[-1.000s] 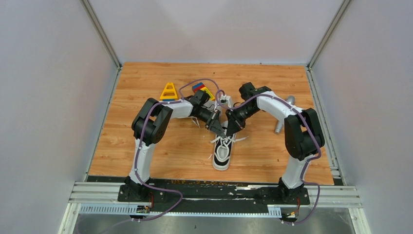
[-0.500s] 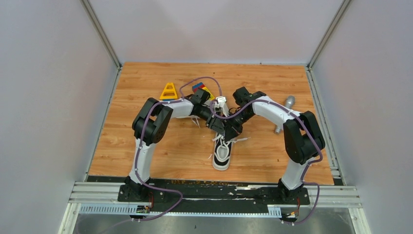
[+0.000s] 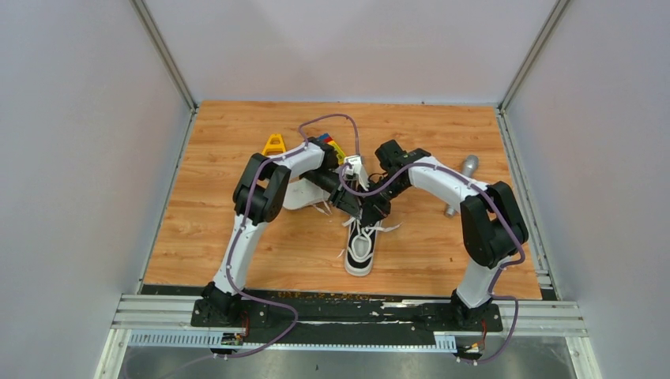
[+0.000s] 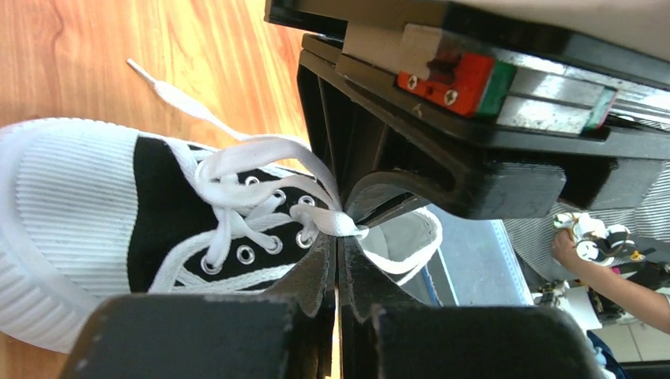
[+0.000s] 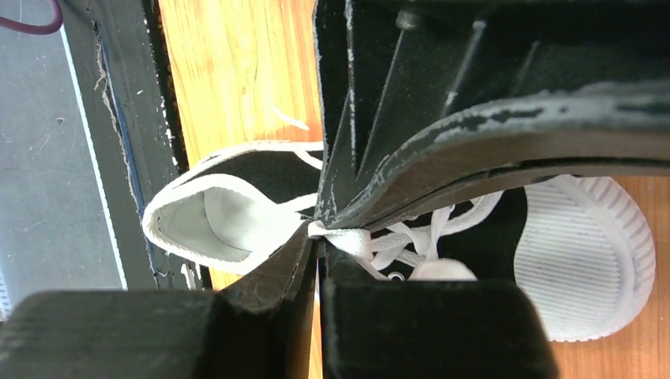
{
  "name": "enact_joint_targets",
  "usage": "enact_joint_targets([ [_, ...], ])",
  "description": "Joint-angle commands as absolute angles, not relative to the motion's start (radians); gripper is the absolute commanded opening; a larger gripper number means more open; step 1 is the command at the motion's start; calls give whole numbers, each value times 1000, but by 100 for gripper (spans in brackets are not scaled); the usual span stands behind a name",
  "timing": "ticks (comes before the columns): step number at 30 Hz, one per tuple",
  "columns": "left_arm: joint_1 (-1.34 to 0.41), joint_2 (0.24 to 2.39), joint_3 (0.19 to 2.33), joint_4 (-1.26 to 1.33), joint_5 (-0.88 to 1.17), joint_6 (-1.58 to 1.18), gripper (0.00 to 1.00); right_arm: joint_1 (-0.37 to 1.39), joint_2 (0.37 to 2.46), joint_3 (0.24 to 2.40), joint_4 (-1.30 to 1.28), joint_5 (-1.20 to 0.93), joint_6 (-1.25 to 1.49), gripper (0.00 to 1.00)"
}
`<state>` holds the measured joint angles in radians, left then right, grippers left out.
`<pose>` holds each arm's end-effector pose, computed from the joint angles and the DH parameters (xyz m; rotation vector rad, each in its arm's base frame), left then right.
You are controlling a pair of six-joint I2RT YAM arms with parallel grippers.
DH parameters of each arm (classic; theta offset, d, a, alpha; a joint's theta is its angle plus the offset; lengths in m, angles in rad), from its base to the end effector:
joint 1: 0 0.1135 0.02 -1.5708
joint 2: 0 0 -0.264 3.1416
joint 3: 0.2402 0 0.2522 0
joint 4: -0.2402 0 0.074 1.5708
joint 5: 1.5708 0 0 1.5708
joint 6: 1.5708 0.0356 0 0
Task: Tie the shoes
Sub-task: Cross the shoelace with the shoelace.
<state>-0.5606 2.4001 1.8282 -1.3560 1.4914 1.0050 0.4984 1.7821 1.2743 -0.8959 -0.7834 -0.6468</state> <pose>0.3422 -0.2567 0.1377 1.3168 1.8537 -2.1098 0.2823 0.1822 0.2071 -1.5497 2.2307 1.1013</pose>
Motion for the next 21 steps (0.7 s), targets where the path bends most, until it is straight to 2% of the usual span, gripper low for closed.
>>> enact_joint_targets([
  [1,-580,2409,1815,-1666,1600,1172,0,498,1760,1250,-867,-768,-632,5],
  [13,-582,2414,1819,-1667,1610,1133,0,487,1760,1230,-850,-760,-609,7],
  [21,-583,2470,1920,-1666,1553,1016,0,487,1759,1252,-859,-793,-566,8],
])
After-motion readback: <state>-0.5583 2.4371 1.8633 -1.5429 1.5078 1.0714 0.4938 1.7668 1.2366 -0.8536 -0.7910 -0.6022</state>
